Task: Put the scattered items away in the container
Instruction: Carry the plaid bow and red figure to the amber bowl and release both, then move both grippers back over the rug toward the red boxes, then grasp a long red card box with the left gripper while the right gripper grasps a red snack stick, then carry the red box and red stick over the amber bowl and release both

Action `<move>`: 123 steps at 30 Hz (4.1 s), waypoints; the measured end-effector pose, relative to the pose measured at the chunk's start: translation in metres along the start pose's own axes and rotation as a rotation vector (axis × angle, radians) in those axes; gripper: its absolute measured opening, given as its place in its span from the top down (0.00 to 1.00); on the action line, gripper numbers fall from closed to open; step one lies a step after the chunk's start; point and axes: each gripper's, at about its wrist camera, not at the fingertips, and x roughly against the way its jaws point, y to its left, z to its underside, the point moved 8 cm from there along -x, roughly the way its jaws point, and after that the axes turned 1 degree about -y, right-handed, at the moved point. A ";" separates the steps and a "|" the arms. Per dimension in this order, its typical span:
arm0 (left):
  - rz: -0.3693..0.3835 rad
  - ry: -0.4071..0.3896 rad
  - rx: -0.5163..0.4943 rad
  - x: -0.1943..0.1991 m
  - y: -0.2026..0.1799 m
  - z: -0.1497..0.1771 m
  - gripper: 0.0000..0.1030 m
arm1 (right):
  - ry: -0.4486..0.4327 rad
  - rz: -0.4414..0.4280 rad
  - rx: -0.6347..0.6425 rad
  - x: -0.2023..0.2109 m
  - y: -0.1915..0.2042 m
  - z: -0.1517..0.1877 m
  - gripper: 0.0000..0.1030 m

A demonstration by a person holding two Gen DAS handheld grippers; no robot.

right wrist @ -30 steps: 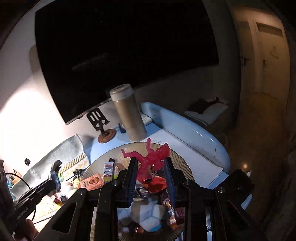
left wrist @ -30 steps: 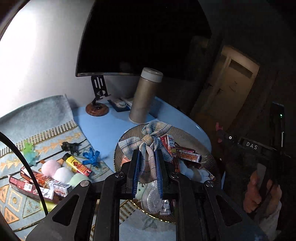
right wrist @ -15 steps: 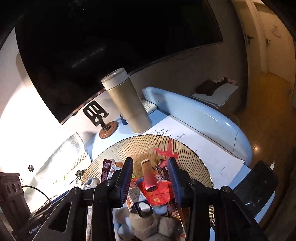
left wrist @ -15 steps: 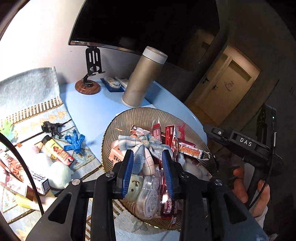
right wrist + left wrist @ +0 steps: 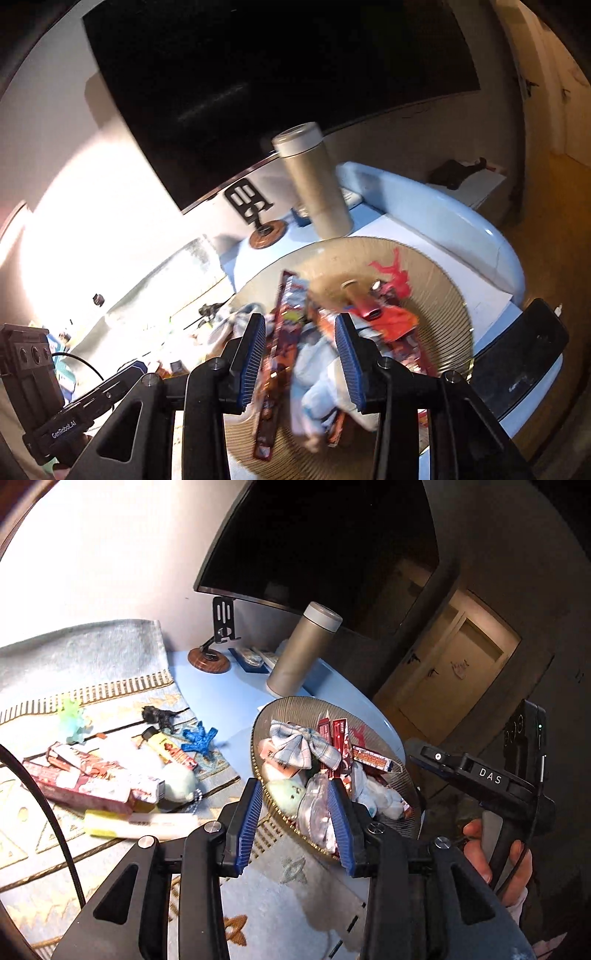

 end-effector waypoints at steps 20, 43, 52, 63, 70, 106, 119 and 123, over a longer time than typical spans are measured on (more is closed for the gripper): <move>-0.230 -0.076 0.322 0.108 0.184 0.051 0.64 | 0.154 -0.177 0.348 -0.043 0.175 0.102 0.54; -0.289 -0.162 0.470 0.103 0.243 0.075 0.64 | 0.377 -0.161 0.442 -0.183 0.237 0.115 0.52; -0.296 -0.176 0.497 0.111 0.250 0.076 0.64 | 0.555 -0.507 0.509 -0.139 0.296 0.174 0.51; -0.372 -0.041 0.331 0.079 0.232 0.065 0.63 | 0.464 -0.442 0.334 -0.124 0.243 0.162 0.51; -0.496 0.088 0.164 0.044 0.223 0.060 0.62 | 0.359 -0.303 0.352 -0.130 0.225 0.133 0.51; -0.467 -0.025 0.100 0.099 0.184 0.058 0.86 | 0.257 -0.312 0.252 -0.082 0.207 0.118 0.84; -0.291 -0.159 -0.067 0.091 0.054 0.004 0.86 | -0.020 -0.125 0.094 0.032 0.085 0.034 0.83; -0.175 -0.148 -0.116 0.058 0.002 -0.016 0.86 | -0.102 -0.020 -0.009 0.060 0.021 -0.002 0.83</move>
